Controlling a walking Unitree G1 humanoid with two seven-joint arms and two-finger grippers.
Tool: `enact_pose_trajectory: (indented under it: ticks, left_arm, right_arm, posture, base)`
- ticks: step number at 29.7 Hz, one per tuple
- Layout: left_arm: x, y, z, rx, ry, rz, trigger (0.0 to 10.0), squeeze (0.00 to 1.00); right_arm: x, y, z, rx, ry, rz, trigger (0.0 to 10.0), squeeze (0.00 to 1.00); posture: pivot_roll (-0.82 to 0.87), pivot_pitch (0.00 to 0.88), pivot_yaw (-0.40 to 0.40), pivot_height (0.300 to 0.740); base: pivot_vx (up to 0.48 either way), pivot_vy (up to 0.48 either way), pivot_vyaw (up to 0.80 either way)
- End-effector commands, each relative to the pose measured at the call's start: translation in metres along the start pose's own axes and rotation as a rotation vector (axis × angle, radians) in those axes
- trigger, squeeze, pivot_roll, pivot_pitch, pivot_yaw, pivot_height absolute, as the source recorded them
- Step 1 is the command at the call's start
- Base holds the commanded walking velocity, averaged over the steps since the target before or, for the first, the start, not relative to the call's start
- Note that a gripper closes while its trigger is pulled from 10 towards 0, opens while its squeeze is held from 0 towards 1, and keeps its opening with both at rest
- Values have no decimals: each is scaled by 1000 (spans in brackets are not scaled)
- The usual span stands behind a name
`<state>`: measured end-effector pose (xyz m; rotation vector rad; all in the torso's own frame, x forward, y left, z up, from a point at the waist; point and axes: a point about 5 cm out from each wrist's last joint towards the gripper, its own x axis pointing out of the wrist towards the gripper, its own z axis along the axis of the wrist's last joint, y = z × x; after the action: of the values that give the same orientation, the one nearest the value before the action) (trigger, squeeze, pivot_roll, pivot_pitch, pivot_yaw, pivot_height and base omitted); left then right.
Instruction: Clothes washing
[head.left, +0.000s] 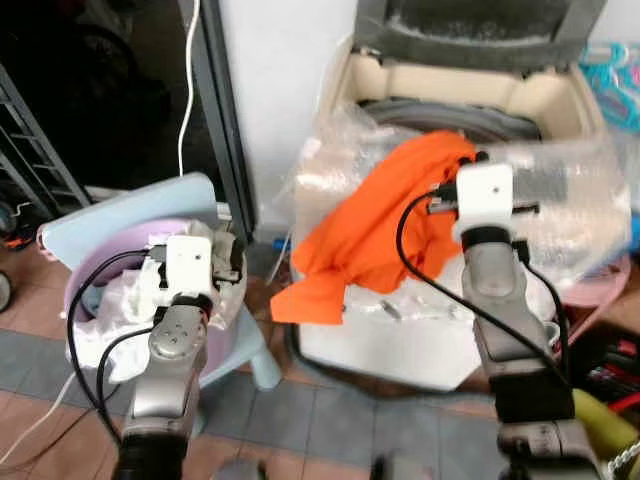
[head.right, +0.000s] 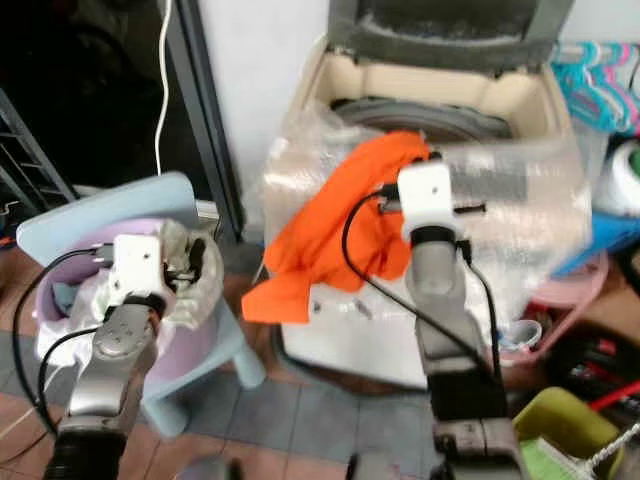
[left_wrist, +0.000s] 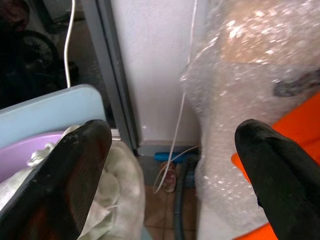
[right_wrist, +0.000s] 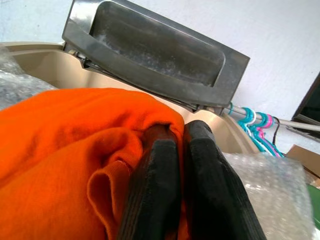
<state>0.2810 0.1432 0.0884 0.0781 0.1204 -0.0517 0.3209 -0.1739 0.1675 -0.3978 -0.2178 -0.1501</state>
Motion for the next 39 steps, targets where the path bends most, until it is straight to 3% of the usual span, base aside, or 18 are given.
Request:
enact_pose_trajectory:
  ticks: [1,6,10,17,30,34,35,38,39]
  left_arm:
    - [-1,11,3,11,-22,35,10000,0]
    - [-3,12,2,9,-23,22,10000,0]
    - [-2,12,3,-5,-29,19,10000,0]
    - [-3,13,3,-17,-31,17,10000,0]
    - [-2,11,2,-28,-33,17,10000,0]
    - [0,8,2,-31,-26,5,10000,0]
    - [0,8,2,-31,-26,5,10000,0]
    - [0,8,1,-26,-16,12,10000,0]
    - [0,8,1,-28,-13,16,10000,0]
  right_arm:
    - [1,3,10,34,-41,16,10000,0]
    - [2,13,24,15,-140,124,10000,0]
    - [15,12,42,1,-224,193,10000,0]
    - [32,1,54,-8,-268,231,10000,0]
    - [47,4,71,-19,-327,314,10000,0]
    - [81,-15,97,1,-347,258,10000,0]
    - [81,-15,97,1,-347,258,10000,0]
    - [105,-40,125,17,-367,192,10000,0]
    - [116,-60,146,76,-392,109,10000,0]
  posture:
    - [-48,0,21,740]
    - [-51,0,21,740]
    - [-53,0,20,740]
    - [-50,0,17,740]
    - [-52,0,8,740]
    - [-54,0,13,740]
    - [-54,0,13,740]
    - [-52,0,10,740]
    - [-47,0,6,740]
  base:
    - [0,0,0]
    - [0,0,0]
    - [272,0,0]
    - [390,0,0]
    - [466,0,0]
    - [451,0,0]
    - [424,0,0]
    - [325,0,0]
    - [0,0,0]
